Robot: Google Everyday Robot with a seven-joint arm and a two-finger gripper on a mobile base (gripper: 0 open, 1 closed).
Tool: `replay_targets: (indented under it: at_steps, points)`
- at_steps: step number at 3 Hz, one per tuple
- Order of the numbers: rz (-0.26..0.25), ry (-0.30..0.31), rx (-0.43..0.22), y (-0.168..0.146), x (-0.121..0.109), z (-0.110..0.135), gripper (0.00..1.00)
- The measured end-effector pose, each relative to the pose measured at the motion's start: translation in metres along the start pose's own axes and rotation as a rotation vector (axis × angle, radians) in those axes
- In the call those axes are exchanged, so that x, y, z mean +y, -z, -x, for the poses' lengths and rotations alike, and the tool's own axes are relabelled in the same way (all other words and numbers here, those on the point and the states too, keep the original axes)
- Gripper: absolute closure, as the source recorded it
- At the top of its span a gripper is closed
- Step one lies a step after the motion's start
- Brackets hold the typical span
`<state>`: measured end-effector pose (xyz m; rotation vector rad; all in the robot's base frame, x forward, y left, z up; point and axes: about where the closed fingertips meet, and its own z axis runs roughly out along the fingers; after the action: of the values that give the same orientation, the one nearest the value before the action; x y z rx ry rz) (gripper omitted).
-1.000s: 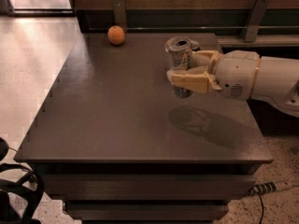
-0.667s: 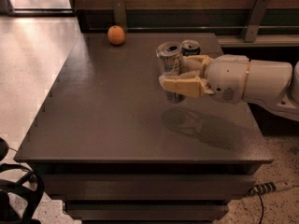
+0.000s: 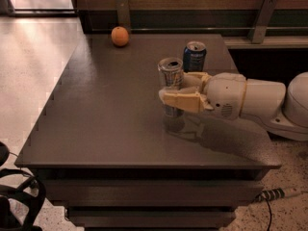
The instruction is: Place redbull can upright
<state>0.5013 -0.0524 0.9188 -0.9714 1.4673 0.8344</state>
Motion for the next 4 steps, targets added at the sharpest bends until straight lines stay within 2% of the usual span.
replay_targets:
  at_steps: [1, 3, 4]
  points:
    - [0.007, -0.050, -0.035, -0.003, -0.005, -0.016, 1.00]
    - [-0.024, -0.115, -0.109, -0.004, -0.009, -0.050, 1.00]
    - [-0.027, -0.119, -0.112, -0.004, -0.008, -0.051, 0.97]
